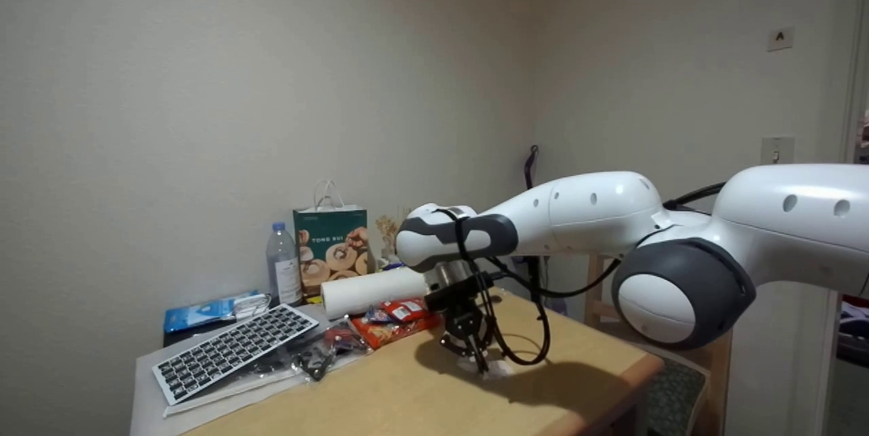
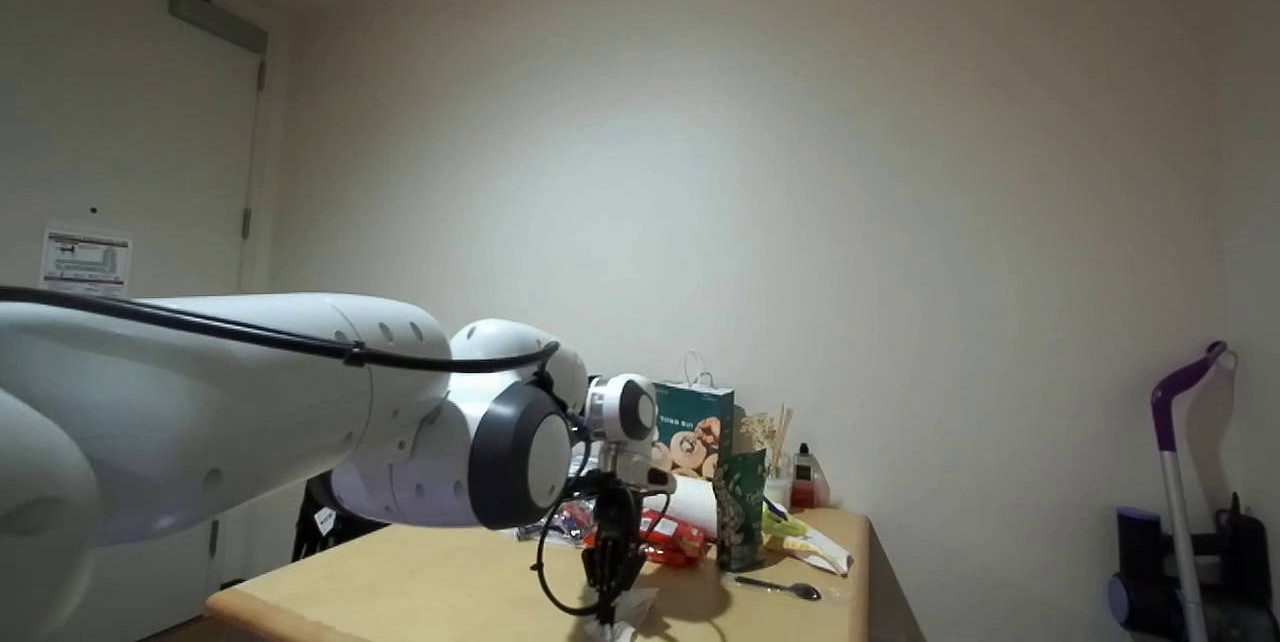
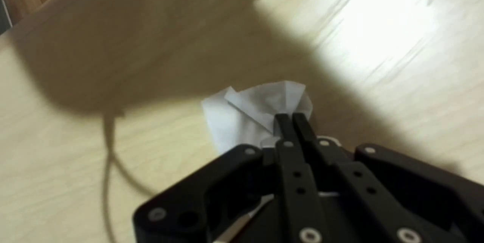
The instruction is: Wipe the table with the white cloth
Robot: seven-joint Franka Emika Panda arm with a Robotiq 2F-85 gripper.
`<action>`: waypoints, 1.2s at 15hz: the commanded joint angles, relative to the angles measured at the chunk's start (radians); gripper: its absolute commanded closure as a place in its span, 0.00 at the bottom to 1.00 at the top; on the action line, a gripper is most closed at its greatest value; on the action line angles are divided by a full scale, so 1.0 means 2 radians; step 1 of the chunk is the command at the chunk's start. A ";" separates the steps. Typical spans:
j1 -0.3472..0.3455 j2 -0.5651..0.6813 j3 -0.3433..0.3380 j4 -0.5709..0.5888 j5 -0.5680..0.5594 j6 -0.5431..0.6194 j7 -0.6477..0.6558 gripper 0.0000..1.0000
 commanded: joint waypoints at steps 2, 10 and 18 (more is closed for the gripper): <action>0.069 0.006 -0.008 -0.004 -0.030 0.004 -0.024 0.94; 0.096 0.003 -0.011 0.000 -0.041 0.009 -0.032 0.95; 0.096 -0.041 -0.002 0.004 -0.029 0.068 -0.023 0.33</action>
